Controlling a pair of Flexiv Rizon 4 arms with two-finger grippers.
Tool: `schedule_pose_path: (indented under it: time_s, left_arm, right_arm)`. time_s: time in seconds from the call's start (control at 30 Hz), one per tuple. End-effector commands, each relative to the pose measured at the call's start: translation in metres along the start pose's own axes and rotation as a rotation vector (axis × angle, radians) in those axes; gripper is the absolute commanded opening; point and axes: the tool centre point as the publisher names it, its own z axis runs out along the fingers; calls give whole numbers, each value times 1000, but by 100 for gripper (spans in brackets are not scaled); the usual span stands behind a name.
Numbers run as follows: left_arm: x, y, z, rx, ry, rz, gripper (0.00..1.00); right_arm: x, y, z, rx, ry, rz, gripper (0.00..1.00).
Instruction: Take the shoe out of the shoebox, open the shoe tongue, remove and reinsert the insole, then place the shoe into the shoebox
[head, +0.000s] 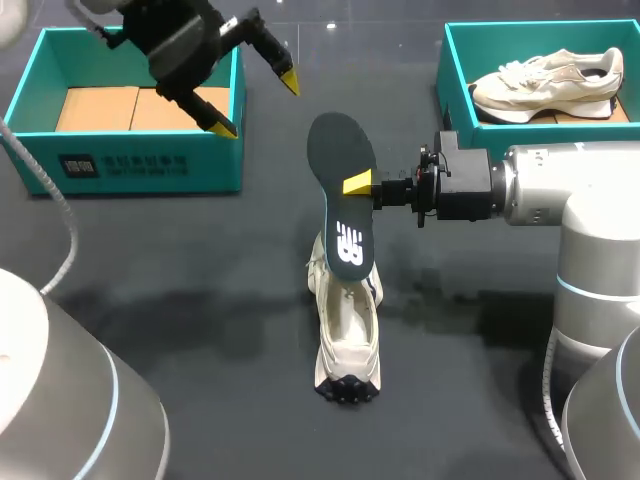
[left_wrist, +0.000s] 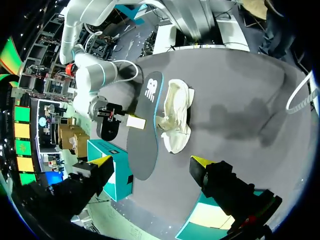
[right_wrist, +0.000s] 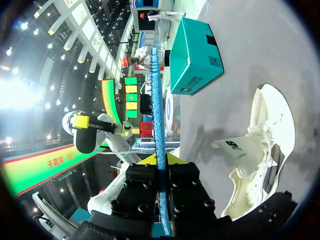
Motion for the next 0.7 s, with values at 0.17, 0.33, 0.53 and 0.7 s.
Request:
schedule_pose_path:
  time_s: [0.17,0.33,0.53,0.7]
  left_arm:
    - [16,-5,10,-3,-420,53,100]
    - [21,-6,13,-14,-490,74,100]
    - [25,-8,18,6,-514,54,100]
    - [25,-8,18,6,-514,54,100]
  right_arm:
    - [0,-1,1,-2,-2,0,0]
    - [0,-1,1,-2,-2,0,0]
    - [0,-1,1,-2,-2,0,0]
    - [0,-1,1,-2,-2,0,0]
